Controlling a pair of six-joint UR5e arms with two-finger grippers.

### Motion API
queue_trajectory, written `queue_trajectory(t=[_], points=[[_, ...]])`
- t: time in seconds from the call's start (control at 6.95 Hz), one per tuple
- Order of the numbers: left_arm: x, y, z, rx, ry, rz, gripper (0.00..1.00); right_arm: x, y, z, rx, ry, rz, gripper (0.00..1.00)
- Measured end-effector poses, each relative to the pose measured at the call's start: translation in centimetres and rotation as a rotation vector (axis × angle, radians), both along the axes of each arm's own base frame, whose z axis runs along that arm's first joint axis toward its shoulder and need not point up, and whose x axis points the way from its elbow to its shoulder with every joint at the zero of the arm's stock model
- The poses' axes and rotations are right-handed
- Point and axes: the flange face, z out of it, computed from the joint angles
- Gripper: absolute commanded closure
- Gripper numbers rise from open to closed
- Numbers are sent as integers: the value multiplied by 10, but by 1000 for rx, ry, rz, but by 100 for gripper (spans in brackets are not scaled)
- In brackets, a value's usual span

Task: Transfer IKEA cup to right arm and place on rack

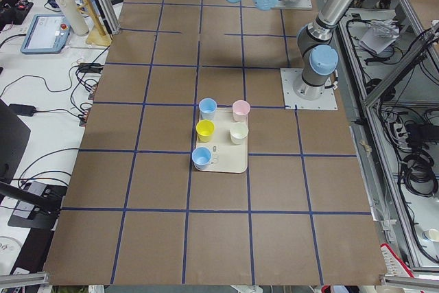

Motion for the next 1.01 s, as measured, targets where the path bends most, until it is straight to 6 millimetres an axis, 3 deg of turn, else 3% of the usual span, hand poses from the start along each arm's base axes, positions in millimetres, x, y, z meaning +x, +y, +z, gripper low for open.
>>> queue_trajectory(t=[1.01], points=[[-2, 9, 3, -8, -3, -3, 100, 2, 22, 11, 38, 25, 27, 0]])
